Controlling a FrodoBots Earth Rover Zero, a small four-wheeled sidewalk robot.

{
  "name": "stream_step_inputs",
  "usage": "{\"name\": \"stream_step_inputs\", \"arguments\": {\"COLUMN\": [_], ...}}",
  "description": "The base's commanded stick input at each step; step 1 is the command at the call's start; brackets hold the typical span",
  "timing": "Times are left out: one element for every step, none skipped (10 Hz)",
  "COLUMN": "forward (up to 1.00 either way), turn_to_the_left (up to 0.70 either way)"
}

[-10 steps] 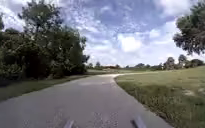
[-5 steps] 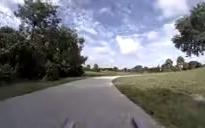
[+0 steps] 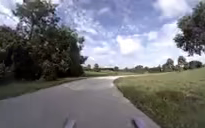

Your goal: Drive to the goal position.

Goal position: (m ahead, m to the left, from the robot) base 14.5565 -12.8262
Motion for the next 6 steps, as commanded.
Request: {"name": "stream_step_inputs", "arguments": {"forward": [0.69, 0.69, 0.69, 0.69, 0.69, 0.69], "turn_to_the_left": [0.03, 0.03, 0.03, 0.03, 0.03, 0.03]}}
